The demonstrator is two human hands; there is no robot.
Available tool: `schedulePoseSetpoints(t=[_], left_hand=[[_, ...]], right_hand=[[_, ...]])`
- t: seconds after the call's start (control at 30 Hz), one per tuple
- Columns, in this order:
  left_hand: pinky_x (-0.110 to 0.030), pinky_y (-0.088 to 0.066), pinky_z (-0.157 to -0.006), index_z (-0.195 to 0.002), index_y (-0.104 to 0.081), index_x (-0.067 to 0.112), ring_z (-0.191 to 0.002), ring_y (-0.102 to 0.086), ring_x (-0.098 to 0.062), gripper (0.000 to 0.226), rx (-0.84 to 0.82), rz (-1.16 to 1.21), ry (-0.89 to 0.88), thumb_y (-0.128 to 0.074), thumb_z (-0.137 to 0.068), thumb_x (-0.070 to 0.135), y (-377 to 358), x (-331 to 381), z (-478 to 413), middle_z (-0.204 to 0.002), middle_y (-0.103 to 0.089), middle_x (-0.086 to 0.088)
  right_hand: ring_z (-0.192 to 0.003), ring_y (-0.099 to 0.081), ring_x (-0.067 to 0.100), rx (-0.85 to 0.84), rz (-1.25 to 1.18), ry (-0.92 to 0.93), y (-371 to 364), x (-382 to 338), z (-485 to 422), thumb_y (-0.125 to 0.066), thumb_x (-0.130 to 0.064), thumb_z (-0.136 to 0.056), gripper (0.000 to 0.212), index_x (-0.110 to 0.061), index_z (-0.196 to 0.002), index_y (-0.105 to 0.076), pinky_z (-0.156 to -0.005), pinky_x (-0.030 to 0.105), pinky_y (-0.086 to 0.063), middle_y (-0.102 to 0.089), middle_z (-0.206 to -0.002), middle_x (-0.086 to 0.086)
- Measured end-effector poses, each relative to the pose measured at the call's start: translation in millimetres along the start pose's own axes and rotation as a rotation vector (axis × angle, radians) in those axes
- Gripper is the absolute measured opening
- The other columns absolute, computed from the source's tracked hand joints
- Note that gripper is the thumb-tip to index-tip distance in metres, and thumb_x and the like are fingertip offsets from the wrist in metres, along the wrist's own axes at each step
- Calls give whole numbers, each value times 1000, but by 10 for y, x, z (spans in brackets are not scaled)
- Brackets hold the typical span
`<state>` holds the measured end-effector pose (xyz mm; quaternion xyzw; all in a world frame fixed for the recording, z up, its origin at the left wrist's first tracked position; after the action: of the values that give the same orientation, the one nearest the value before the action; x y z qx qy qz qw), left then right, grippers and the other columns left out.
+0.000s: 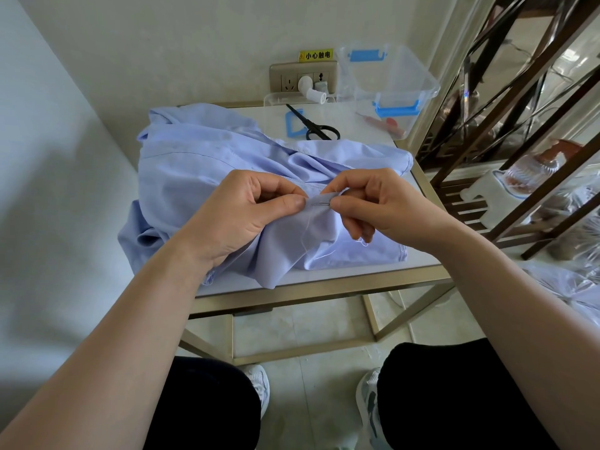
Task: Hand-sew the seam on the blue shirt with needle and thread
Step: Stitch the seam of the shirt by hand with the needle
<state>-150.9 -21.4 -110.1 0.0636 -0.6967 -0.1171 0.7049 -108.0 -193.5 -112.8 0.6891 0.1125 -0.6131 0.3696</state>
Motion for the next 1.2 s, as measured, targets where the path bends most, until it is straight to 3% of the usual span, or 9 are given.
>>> schedulePoseSetpoints(t=[0.3, 0.43, 0.57, 0.73, 0.83, 0.97, 1.2], left_hand=[[-25, -54, -78, -79, -76, 18, -77, -64, -10, 19, -56, 96, 32, -64, -90, 8, -22, -23, 7, -83, -74, -1], [-23, -54, -77, -81, -76, 18, -78, -64, -8, 9, -90, 99, 39, -67, -84, 20, -50, -17, 19, -83, -74, 0], [-22, -55, -77, -84, -75, 16, -79, -65, -8, 18, -86, 99, 43, -67, -75, 29, -45, -34, 14, -85, -74, 0], [-23, -54, -78, -89, -74, 12, -81, -66, -10, 12, -75, 73, 53, -66, -86, 21, -65, -59, 4, -88, -74, -4], [-22, -54, -75, -87, -73, 13, -79, -64, -10, 18, -62, 104, 45, -66, -80, 28, -32, -42, 5, -85, -73, -1], [-29, -54, -85, -96, -74, 9, -85, -66, -13, 27, -2, 120, 39, -67, -81, 29, 21, -55, -19, -97, -75, -11], [-26, -52, -82, -90, -74, 9, -80, -64, -10, 13, 16, 44, 52, -64, -92, 17, -14, -65, -18, -87, -74, -5]], right_hand=[[-52, -43, 17, -35, -44, 44, -3, -8, -4, -49, -6, -100, 14, -9, -99, -63, -54, 21, -43, -52, -52, -4], [-52, -44, 14, -54, -45, 58, -21, -23, 5, -49, -4, -100, 14, -8, -98, -62, -54, 20, -44, -52, -54, -4], [-52, -45, 12, -58, -53, 60, -46, -26, 3, -49, -4, -100, 12, -6, -96, -60, -54, 19, -44, -53, -56, -1], [-45, -46, 10, -39, -95, 62, -122, -18, -20, -52, -9, -99, 9, -10, -90, -54, -52, 18, -43, -61, -55, -3], [-46, -48, 13, -42, -109, 85, -110, -67, -24, -51, -15, -99, 6, -11, -94, -53, -52, 19, -43, -65, -61, 3], [-52, -45, 15, 5, -151, 105, -23, -73, -41, -41, 5, -100, 21, -13, -100, -51, -55, 20, -44, -65, -69, 5], [-53, -41, 12, 2, -102, 169, -86, -88, -60, -42, 3, -101, 21, -17, -105, -48, -55, 23, -44, -61, -67, 2]])
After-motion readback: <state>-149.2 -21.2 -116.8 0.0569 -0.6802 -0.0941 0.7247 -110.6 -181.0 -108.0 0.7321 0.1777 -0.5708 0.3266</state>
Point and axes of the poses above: each hand's wrist, its own z-axis away from the middle knuckle, its own y-axis out of the back of the hand, x = y × z, the point moved 5 cm from there along -z, towards the middle knuckle
